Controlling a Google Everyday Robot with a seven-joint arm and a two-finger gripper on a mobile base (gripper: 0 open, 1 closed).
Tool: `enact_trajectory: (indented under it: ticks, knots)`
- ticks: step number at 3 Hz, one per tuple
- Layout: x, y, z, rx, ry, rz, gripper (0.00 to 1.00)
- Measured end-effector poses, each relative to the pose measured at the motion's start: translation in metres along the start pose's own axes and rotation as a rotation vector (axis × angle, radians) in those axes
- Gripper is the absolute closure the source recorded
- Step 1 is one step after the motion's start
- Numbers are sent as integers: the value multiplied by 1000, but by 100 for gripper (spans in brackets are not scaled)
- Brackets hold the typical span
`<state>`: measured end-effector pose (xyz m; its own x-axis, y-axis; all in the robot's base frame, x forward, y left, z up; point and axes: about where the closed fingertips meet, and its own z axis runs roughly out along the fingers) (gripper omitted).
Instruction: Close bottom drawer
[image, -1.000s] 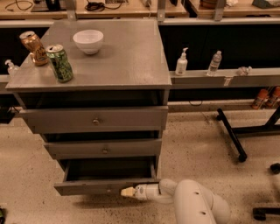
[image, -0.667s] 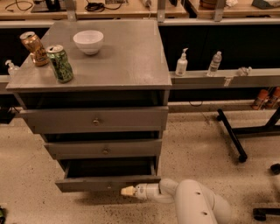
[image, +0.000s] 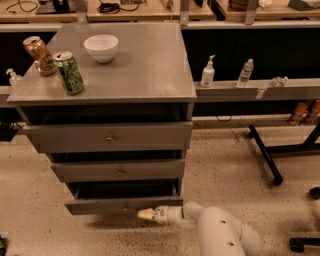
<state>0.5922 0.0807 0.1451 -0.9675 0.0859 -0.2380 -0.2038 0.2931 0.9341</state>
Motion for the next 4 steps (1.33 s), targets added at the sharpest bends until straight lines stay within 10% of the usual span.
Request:
enact_trajectory:
  ticks: [2, 4]
  knots:
    - [19, -5, 15, 30, 36, 16, 100]
    - [-38, -11, 22, 50, -9, 6, 100]
